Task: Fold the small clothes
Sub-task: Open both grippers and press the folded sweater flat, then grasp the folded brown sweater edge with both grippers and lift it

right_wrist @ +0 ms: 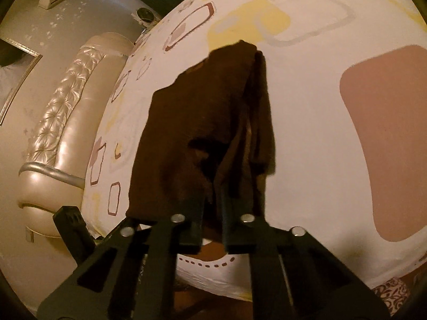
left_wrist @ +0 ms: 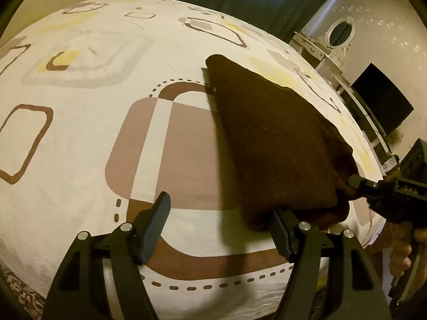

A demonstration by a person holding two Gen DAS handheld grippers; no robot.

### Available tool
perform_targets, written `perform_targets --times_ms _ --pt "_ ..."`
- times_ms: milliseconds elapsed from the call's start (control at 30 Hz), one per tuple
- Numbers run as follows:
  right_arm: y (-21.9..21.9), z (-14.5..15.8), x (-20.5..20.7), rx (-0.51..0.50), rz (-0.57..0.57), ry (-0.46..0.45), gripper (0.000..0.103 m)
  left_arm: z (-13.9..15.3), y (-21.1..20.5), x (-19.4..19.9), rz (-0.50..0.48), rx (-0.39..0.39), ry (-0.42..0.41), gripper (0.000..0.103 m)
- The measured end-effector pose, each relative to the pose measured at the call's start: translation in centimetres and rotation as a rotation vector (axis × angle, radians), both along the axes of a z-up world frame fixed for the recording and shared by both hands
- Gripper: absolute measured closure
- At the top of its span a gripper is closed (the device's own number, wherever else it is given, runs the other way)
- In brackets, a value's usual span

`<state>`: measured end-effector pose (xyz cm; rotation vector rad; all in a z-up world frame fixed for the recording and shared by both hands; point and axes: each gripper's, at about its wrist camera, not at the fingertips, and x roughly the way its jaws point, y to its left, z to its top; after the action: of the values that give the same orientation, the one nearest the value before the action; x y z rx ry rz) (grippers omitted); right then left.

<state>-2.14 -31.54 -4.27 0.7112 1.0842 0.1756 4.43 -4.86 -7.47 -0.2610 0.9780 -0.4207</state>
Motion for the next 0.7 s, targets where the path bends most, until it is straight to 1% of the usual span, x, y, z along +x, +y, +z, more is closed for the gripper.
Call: perform_targets --times_ms 67,133,200,267,367,433,567,700 --pt "0.0 0.4 -0.1 0.032 -0.006 -0.016 0.096 0.1 0.3 0.0 0.011 -0.003 0.003 0.034" --pt "-0.2 0.4 -0.7 0.088 -0.023 -0.016 0.097 -0.1 1.0 0.1 0.033 -0.014 0.017 0.034" --pt "-0.4 -0.4 -1.3 0.117 -0.03 0.008 0.097 -0.4 1.5 0.1 0.037 -0.034 0.038 0.034" --pt "-0.7 -1.7 -1.7 0.131 -0.036 0.043 0.097 -0.5 1.8 0.0 0.032 -0.041 0.039 0.034" --pt "-1.5 -4.9 -2.3 0.176 -0.074 0.111 0.098 -0.6 1.7 -0.2 0.02 -0.015 0.027 0.034" --pt "-1.6 -5.9 -2.6 0.187 -0.081 0.114 0.098 -0.6 1.5 -0.4 0.006 0.009 0.013 0.034" --pt "-1.7 -6.0 -2.7 0.199 -0.079 0.105 0.098 -0.7 1.6 -0.6 -0.015 0.021 -0.002 0.034" --pt "-2.1 -6.3 -2.8 0.236 -0.081 0.105 0.097 -0.6 1.9 -1.1 -0.051 0.043 -0.014 0.034"
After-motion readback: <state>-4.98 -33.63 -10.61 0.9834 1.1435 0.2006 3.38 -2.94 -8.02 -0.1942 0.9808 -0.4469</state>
